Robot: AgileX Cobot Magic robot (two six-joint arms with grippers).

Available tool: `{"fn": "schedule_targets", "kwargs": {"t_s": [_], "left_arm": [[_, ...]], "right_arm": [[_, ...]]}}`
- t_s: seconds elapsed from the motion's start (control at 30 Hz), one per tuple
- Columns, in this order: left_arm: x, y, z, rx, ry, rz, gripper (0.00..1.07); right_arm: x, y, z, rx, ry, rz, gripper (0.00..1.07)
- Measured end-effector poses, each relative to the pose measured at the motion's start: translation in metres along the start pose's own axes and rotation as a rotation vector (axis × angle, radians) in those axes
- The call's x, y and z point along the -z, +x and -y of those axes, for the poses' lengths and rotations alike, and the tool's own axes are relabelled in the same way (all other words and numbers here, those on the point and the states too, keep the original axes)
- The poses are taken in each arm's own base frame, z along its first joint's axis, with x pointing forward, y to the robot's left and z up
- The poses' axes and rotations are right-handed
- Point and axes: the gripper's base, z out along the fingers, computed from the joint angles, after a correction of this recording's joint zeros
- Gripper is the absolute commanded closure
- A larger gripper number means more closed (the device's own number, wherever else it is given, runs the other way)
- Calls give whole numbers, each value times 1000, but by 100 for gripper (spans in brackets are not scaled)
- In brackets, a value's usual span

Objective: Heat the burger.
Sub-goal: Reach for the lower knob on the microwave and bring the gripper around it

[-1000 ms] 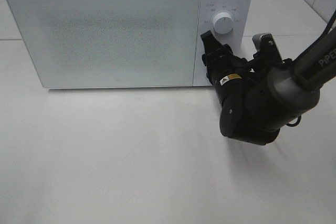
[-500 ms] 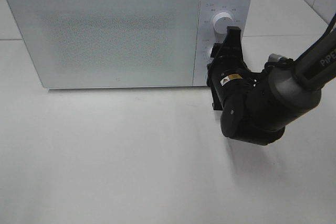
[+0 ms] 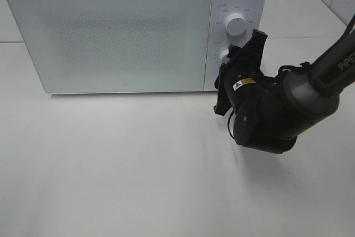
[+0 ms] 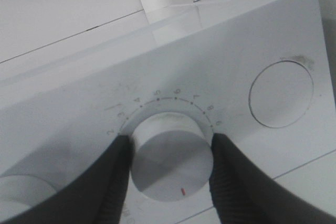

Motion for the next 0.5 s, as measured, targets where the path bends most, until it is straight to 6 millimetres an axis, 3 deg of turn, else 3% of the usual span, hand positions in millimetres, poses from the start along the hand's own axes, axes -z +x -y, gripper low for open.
{"fn": "schedule_targets", "kwargs": {"t_s": [0.5], "left_arm": [[0,0,0,0,0,0,7]], "right_arm": [[0,-1,0,26,-2,17,101]]}}
